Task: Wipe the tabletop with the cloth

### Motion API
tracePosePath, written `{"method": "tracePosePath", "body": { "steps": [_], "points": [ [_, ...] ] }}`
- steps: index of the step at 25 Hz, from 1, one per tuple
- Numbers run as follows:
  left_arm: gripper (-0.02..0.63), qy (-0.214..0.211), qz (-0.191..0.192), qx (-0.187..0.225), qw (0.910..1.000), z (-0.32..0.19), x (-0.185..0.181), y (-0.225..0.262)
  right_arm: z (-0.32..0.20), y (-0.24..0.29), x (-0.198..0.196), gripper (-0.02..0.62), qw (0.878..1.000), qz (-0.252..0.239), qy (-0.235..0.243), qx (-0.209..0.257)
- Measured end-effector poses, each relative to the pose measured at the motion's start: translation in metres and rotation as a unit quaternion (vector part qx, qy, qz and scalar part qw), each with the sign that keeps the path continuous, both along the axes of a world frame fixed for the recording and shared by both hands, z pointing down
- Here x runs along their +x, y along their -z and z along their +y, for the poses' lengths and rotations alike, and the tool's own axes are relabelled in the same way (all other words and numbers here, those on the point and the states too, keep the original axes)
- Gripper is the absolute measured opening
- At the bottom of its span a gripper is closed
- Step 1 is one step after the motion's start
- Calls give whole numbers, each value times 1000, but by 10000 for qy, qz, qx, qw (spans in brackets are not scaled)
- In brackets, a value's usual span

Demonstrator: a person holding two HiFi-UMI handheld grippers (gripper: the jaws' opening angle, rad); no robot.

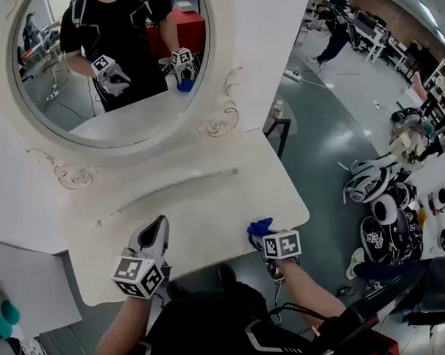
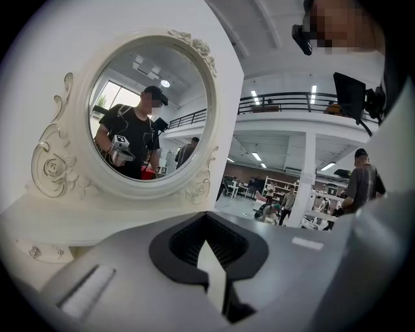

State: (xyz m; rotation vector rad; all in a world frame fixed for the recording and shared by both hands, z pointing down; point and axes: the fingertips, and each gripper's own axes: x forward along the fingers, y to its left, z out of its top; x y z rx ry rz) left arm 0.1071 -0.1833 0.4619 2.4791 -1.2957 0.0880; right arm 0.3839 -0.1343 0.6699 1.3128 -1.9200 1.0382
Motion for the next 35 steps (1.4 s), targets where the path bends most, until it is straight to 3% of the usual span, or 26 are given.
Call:
{"method": "tracePosePath", "body": {
  "steps": [3, 8, 16, 22, 35],
  "points": [
    [8, 178, -46, -17, 9998, 0, -7, 1, -45, 11, 9, 135, 9986, 299, 85, 420],
    [8, 580, -290, -72, 9979, 3, -28, -1, -135, 17, -15, 135, 9951, 303, 349, 875],
    [8, 1020, -385, -238, 9938, 14, -41, -9, -202, -2, -17, 135, 9901, 775, 633, 982],
    [8, 987, -317, -278, 9942, 15, -44, -9, -171, -2, -16, 135, 9899, 866, 703, 873],
    [8, 47, -67, -106, 9999, 0, 1, -4, -13, -4, 11, 133, 9948, 760, 520, 430]
  ]
}}
